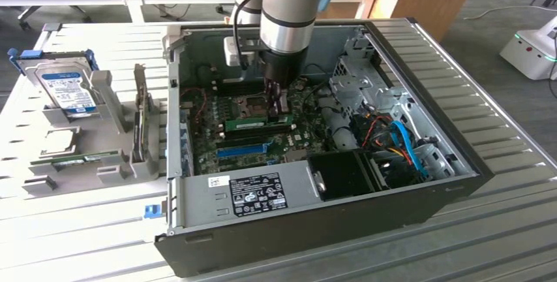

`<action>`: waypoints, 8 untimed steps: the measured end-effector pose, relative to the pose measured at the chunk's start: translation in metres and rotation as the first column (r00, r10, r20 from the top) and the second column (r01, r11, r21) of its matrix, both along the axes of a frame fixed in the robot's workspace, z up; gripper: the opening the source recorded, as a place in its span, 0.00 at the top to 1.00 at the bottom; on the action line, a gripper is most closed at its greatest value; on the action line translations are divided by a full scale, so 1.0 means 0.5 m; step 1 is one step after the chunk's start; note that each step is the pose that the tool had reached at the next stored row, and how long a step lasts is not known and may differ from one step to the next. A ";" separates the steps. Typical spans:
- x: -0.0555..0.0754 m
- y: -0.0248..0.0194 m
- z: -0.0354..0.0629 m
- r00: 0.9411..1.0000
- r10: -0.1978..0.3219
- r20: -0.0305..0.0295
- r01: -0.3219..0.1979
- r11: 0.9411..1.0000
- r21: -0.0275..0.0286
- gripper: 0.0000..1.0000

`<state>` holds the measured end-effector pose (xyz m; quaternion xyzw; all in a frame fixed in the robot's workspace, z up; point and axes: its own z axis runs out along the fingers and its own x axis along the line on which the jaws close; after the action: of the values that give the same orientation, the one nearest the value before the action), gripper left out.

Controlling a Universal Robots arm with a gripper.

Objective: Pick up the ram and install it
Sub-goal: 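Insert the ram into the slot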

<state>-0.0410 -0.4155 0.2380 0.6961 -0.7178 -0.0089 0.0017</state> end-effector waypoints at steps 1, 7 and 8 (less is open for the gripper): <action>0.000 0.0000 0.000 1.000 0.000 0.000 0.000 1.000 0.000 0.88; 0.000 -0.0001 -0.003 1.000 0.000 0.000 0.000 1.000 0.000 0.88; 0.000 -0.0001 -0.004 1.000 0.000 0.000 0.000 1.000 0.000 0.88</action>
<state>-0.0410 -0.4156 0.2359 0.6962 -0.7178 -0.0089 0.0016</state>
